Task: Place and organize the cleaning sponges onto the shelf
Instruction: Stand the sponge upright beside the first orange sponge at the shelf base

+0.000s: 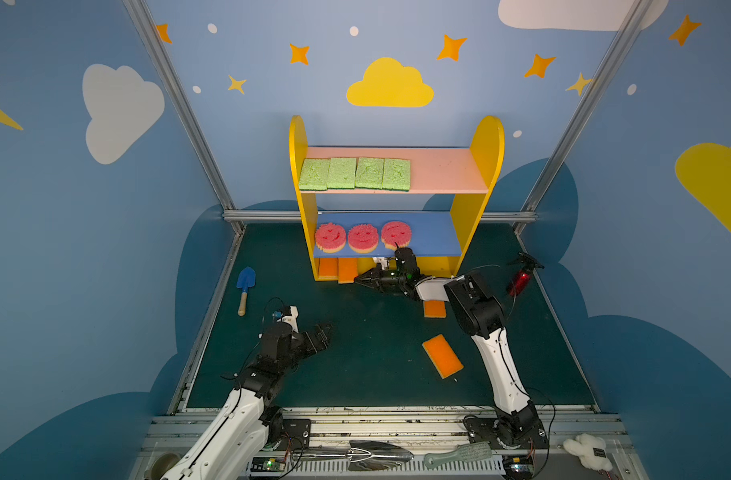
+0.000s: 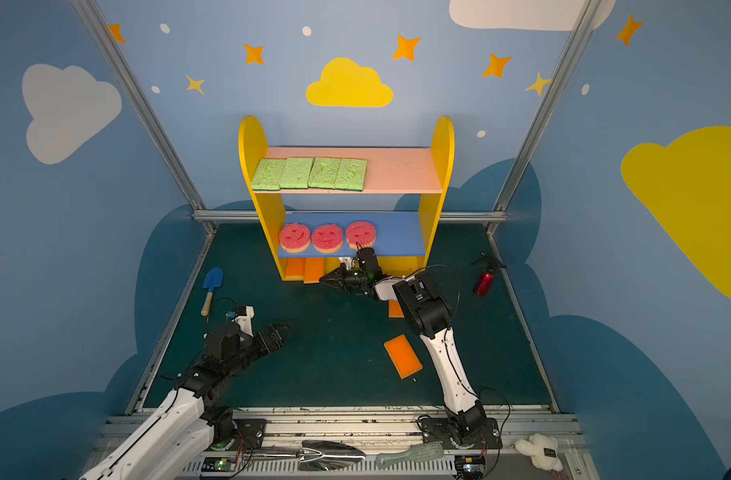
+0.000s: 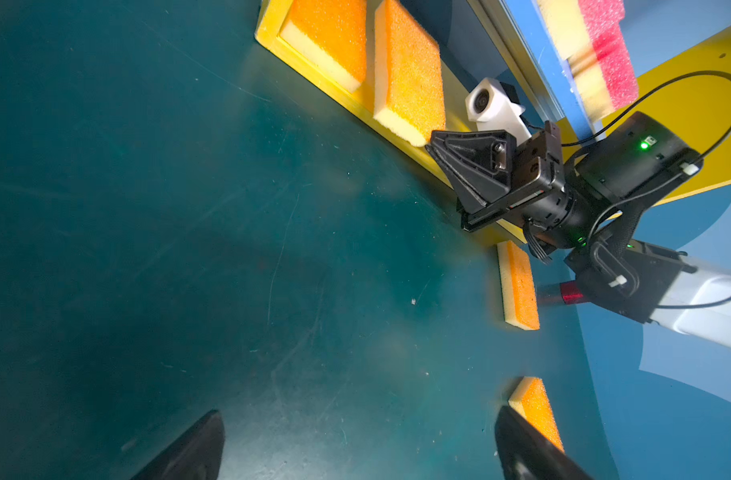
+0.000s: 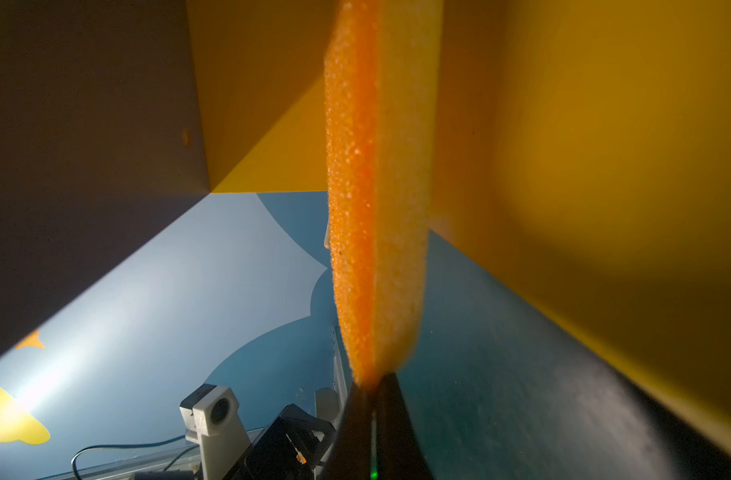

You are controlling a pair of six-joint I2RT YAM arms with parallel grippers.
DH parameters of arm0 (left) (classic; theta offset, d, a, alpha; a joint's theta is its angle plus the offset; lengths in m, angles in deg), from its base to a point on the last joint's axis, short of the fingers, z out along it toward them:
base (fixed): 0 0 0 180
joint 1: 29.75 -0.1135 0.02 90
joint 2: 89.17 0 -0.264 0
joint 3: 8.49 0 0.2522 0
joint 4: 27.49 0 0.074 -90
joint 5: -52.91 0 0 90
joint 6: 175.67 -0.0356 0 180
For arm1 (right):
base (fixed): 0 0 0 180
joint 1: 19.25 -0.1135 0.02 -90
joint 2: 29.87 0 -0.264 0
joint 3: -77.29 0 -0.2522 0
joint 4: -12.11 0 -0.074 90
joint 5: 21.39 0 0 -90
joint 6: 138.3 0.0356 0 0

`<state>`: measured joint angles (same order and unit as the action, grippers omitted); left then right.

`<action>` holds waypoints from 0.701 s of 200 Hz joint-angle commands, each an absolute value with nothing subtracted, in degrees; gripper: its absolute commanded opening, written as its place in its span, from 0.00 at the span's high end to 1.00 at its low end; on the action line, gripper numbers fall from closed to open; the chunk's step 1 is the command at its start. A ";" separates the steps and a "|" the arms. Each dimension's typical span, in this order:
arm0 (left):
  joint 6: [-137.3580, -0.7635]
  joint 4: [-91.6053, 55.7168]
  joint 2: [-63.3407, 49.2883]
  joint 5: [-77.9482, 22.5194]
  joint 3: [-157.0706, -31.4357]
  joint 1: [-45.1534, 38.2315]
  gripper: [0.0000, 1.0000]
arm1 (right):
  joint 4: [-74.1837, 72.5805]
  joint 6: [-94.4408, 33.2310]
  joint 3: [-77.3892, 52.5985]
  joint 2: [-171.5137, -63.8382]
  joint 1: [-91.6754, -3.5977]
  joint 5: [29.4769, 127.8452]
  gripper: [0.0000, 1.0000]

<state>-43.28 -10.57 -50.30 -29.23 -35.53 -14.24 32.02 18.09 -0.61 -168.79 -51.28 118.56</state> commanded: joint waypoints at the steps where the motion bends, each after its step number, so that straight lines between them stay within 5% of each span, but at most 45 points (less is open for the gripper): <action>1: -44.20 -10.47 -50.54 -29.52 -35.00 -14.46 0.00 | 29.45 16.80 2.78 -170.81 -49.94 118.22 0.99; 57: -43.94 -10.99 -49.93 -29.97 -34.90 -14.71 0.00 | 20.18 14.03 10.19 -174.11 -49.66 119.15 0.99; 140: -43.31 -11.19 -49.98 -30.41 -34.47 -14.81 0.00 | 26.96 18.22 4.45 -173.30 -48.52 115.25 0.98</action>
<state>-43.21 -10.74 -49.77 -29.71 -35.51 -14.51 26.47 16.36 6.82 -172.09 -50.61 117.10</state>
